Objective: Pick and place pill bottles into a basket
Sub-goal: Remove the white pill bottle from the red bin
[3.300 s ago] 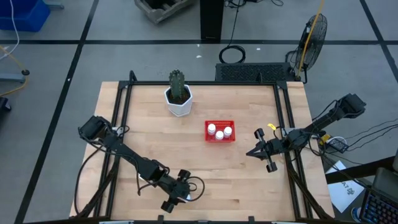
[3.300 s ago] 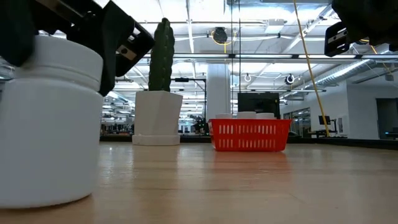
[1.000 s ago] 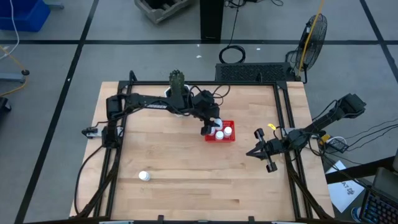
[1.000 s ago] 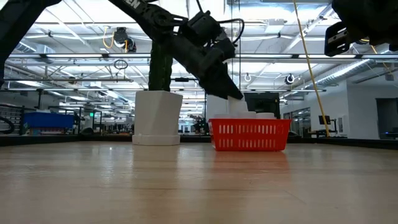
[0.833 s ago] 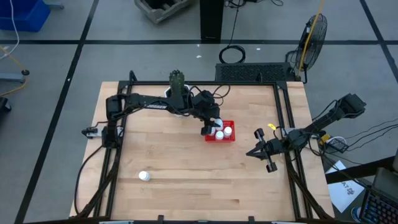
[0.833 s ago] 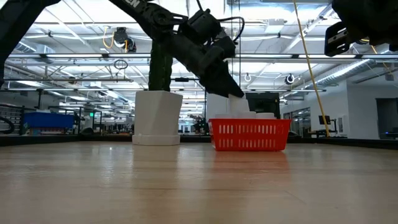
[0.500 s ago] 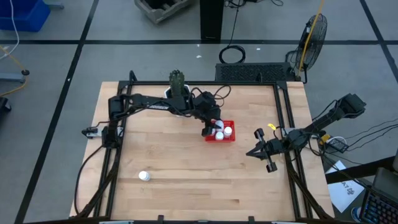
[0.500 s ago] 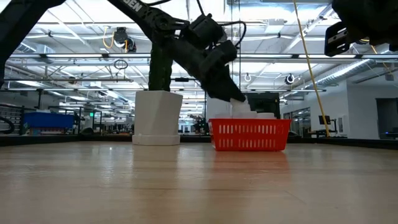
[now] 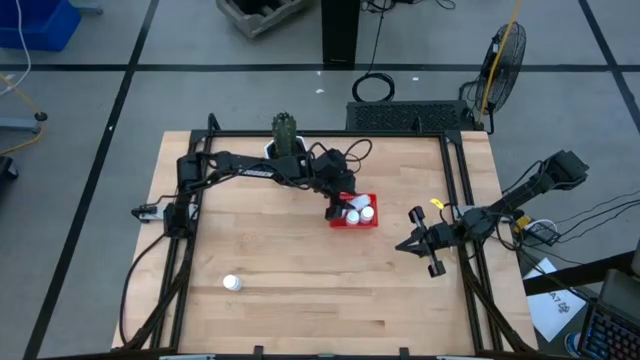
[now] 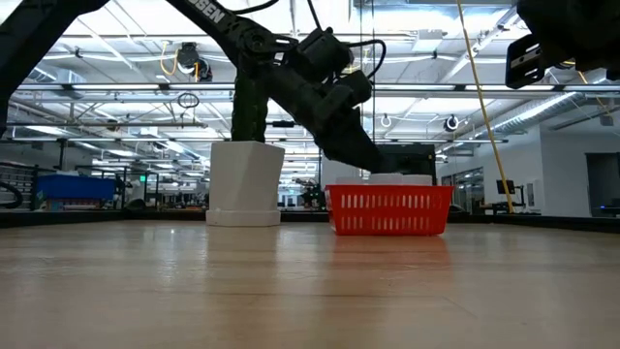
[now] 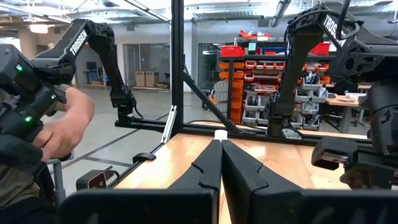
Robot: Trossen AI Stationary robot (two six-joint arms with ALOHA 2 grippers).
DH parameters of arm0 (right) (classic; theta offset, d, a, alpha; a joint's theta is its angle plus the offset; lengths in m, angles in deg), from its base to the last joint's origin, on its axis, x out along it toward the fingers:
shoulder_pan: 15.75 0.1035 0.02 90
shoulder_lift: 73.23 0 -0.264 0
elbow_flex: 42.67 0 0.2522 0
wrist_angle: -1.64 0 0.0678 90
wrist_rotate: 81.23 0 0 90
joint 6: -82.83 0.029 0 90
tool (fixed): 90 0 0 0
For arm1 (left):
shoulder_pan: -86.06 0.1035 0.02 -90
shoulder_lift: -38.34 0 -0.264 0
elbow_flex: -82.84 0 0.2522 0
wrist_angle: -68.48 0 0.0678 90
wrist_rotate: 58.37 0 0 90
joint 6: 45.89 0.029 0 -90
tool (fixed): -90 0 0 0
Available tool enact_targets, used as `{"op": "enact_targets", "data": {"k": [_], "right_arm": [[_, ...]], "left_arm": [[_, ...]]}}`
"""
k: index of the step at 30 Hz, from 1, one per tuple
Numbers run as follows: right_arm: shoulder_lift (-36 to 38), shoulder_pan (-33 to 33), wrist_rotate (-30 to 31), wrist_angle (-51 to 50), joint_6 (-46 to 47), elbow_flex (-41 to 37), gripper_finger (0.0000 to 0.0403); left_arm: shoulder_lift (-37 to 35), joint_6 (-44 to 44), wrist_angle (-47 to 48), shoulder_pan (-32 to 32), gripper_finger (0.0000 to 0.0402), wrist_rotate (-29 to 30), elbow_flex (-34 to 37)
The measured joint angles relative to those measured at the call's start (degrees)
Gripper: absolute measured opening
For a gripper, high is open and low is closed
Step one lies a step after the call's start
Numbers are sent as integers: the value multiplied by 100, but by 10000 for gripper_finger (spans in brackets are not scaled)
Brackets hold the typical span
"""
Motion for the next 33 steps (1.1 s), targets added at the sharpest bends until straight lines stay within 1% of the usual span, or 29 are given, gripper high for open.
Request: {"op": "enact_targets", "data": {"k": [12, 18, 20, 26, 28, 30, 33], "right_arm": [[0, -1, 0, -1, 0, 0, 4], [0, -2, 0, -1, 0, 0, 4], [-2, 0, 0, -1, 0, 0, 4], [0, -1, 0, -1, 0, 0, 4], [0, -2, 0, -1, -1, 0, 4], [0, 0, 0, -1, -26, 0, 4], [-3, -2, 3, 116, -47, 0, 4]], "left_arm": [[-17, -46, -67, 0, 231, 67, 0], [-176, -74, 29, 2, 231, 156, 0], [-342, -150, 192, 2, 223, 146, 2], [-1076, -80, 1300, 0, 169, -327, 36], [-1299, -44, 1288, -9, 148, -617, 203], [-1559, -42, 1186, -4, 129, -1046, 497], [-2072, -142, 596, 10, 106, -1712, 1201]]}}
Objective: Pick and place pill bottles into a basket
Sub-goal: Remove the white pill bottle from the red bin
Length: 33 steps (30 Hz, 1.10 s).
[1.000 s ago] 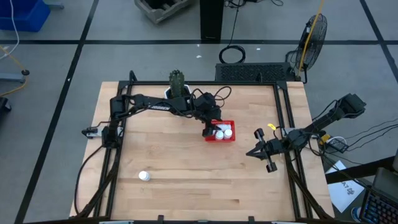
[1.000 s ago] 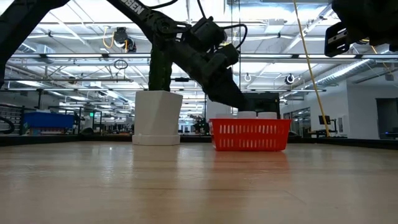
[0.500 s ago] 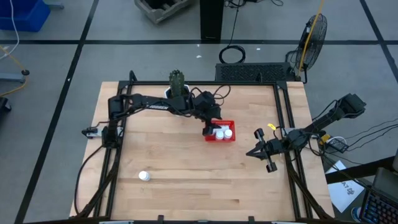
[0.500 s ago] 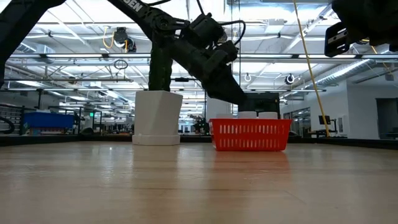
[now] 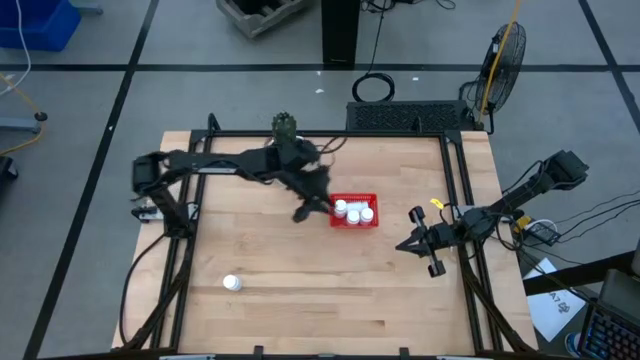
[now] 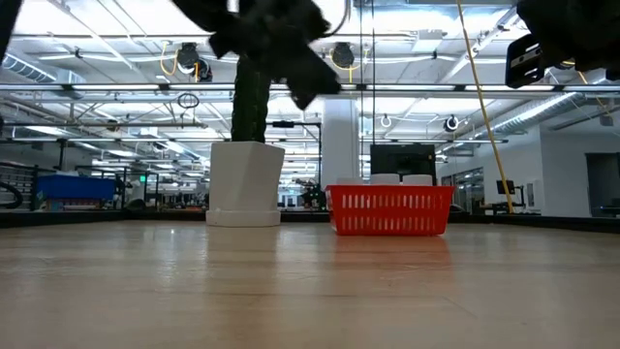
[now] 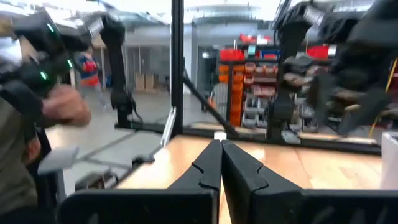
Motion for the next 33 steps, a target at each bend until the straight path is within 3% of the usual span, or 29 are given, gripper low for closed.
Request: {"op": "enact_targets", "data": {"k": [2, 5, 10, 12, 15, 18, 20, 25, 29, 33], "right_arm": [[3, 1, -14, 187, 173, 0, 4], [18, 26, -19, 410, 960, 0, 4], [12, -71, 328, 1329, 444, 1, 4], [-6, -139, 967, 1413, 176, 48, 4], [-43, -273, 2714, 1029, -144, 187, 4], [-65, -459, 3256, 460, 72, 281, 4], [-71, -632, 3131, 232, 308, 392, 4], [-123, -1189, 1928, -776, 329, 897, 4], [-141, -1801, 1573, -3198, 390, 1924, 22], [-355, -2497, 1029, -5571, 456, 3087, 83]], "left_arm": [[-408, -118, -572, -29, 94, -63, 591], [-1106, -386, -1372, -130, 81, 332, 1519], [-2225, -581, -2536, -198, 67, 718, 2933], [-2630, -734, -3004, -195, 63, 724, 3483], [-3106, -869, -3662, -198, 61, 779, 4141], [-3442, -961, -4152, -198, 62, 1038, 4631], [-3642, -1026, -4425, -195, 62, 1208, 4865], [-3969, -1070, -4619, -186, 62, 1527, 5150], [-4025, -1112, -4567, -187, 62, 1563, 5160], [-4027, -1204, -4529, -187, 63, 1563, 5162]]}}
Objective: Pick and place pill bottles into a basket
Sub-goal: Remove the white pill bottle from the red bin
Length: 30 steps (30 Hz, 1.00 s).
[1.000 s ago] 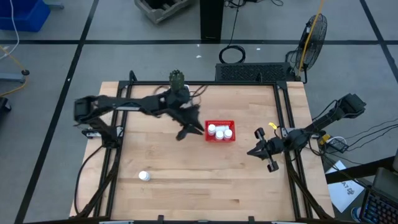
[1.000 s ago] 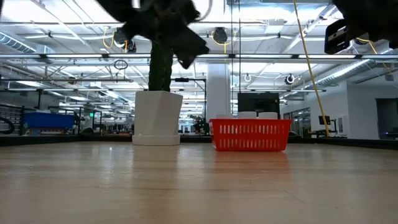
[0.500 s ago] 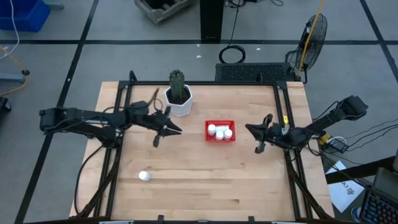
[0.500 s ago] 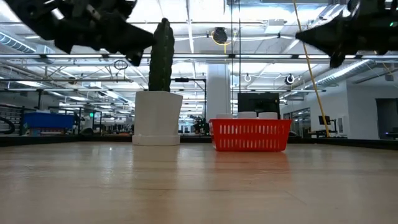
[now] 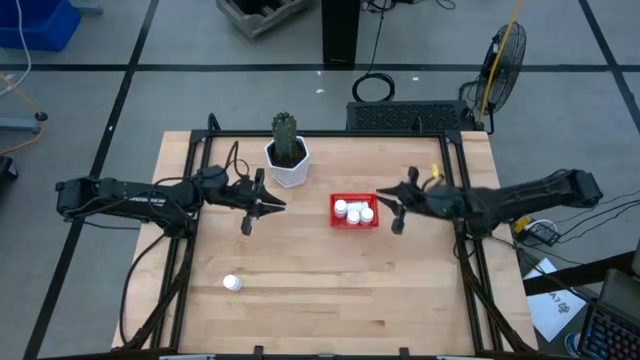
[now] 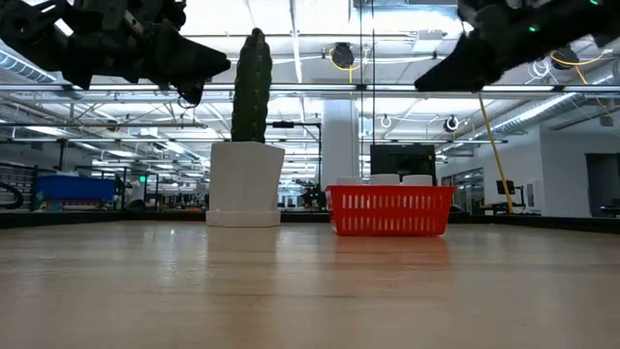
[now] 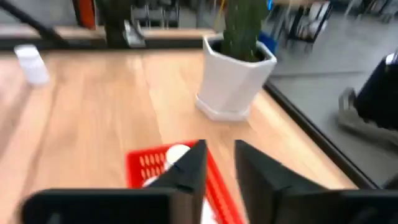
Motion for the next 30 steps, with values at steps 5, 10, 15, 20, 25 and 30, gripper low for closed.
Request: {"op": "enact_targets", "data": {"k": [5, 10, 15, 20, 25, 30], "right_arm": [[-567, -878, -1301, -1358, -498, 982, 180], [-1646, -1747, -2102, -2309, -1040, 1608, 242], [-2440, -2216, -2706, -2548, -1633, 2160, 250], [-2959, -2170, -3003, -3159, -2036, 2713, 214], [-3412, -2174, -3303, -3759, -2082, 3142, 179], [-3676, -2136, -3623, -3951, -2120, 3327, 166]], "left_arm": [[0, -227, 27, -4, 62, -1, 0], [0, -378, 74, -4, 62, 3, 0], [0, -757, 83, -4, 62, 4, 0], [2, -807, 222, -47, 62, 6, 0], [2, -781, 222, -50, 62, 6, 0], [2, -772, 222, -50, 62, 6, -1]]}}
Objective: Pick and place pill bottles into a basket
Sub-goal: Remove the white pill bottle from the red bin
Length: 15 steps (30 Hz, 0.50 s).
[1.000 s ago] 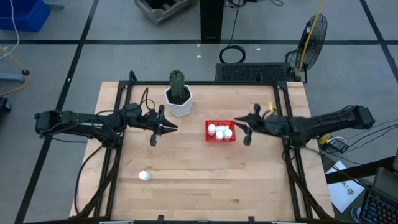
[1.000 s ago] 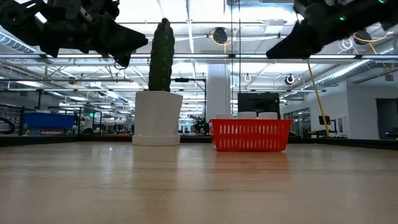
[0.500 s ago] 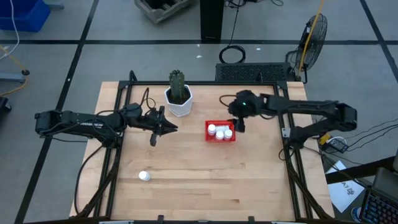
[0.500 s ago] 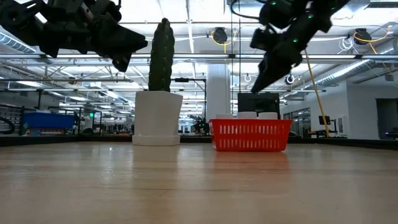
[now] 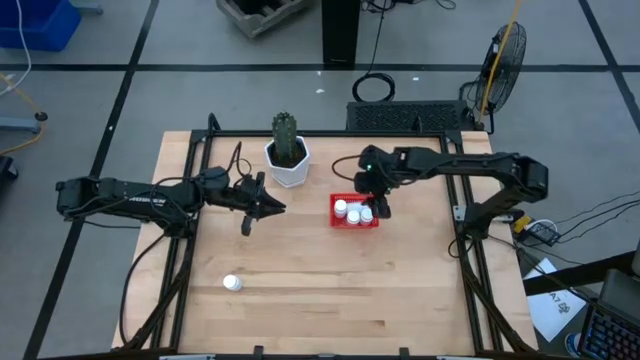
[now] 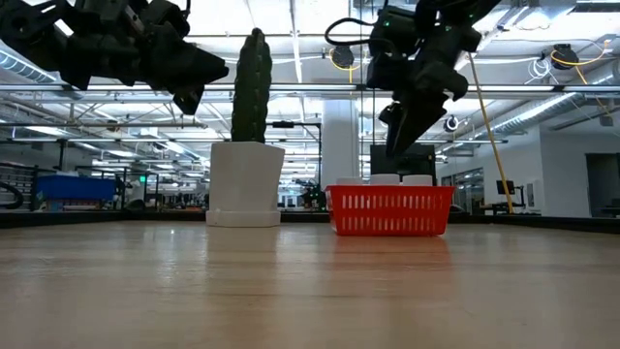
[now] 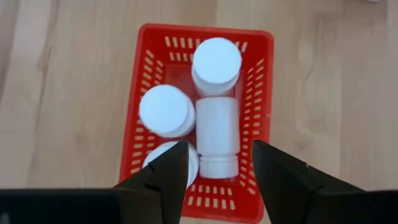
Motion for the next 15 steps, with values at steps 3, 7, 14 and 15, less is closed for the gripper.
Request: {"op": "enact_targets", "data": {"k": [3, 7, 14, 15], "right_arm": [[-39, 63, 21, -12, -69, 30, 167], [-134, 132, 23, 16, -97, 32, 176], [-568, 157, 25, 292, -261, 32, 184], [-634, 162, 30, 317, -285, 32, 184]], "left_arm": [[0, -15, 68, -2, 62, -2, -4], [2, 54, 118, -2, 62, 2, -4], [2, 44, 125, -7, 62, 4, -6], [2, 46, 126, -15, 62, 2, -5]]}}
